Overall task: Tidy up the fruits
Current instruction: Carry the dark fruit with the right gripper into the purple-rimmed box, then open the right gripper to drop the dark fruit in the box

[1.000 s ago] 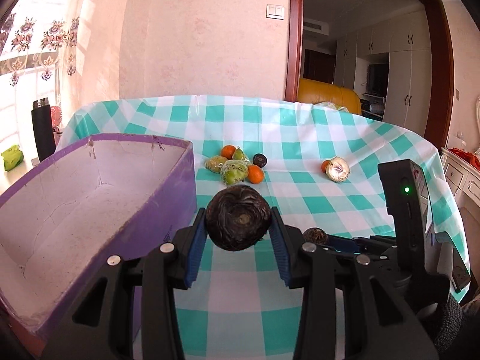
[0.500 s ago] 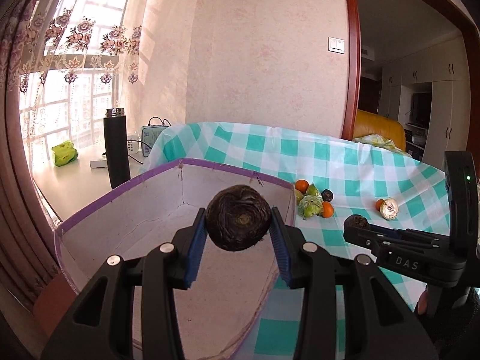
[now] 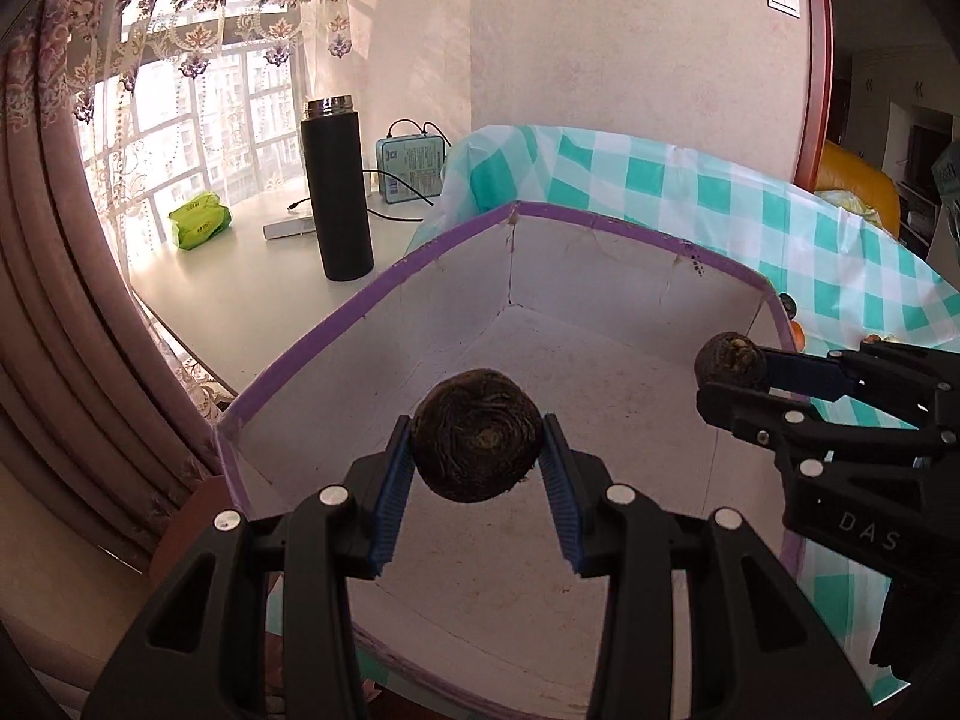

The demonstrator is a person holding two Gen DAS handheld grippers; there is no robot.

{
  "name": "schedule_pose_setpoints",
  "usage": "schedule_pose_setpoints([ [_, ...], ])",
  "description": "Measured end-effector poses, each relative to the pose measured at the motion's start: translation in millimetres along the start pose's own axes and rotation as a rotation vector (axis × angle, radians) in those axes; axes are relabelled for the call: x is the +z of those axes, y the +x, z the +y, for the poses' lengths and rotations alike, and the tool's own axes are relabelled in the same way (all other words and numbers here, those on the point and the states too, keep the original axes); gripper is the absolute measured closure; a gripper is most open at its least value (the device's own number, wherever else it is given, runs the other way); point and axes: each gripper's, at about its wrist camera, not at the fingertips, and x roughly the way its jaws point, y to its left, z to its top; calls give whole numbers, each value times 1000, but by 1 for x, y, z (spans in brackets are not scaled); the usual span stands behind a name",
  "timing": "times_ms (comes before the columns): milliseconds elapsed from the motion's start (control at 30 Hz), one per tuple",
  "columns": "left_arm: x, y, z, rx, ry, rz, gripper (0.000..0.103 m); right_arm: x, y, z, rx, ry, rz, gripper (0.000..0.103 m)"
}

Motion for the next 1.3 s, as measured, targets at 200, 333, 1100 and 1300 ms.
schedule_pose_setpoints([
  [200, -6, 14, 14, 40, 25, 62, 61, 6, 47, 28, -43, -132, 183, 63],
  [333, -11, 27, 20, 72, 42, 118, 60, -2, 69, 39, -46, -182, 271, 63],
  [1100, -28, -1, 26, 139, 58, 157, 20, -21, 42, 56, -59, -257, 136, 17],
  [1300, -11, -89, 32, 79, -58, -276, 2, -18, -41, 26, -37, -134, -255, 17],
])
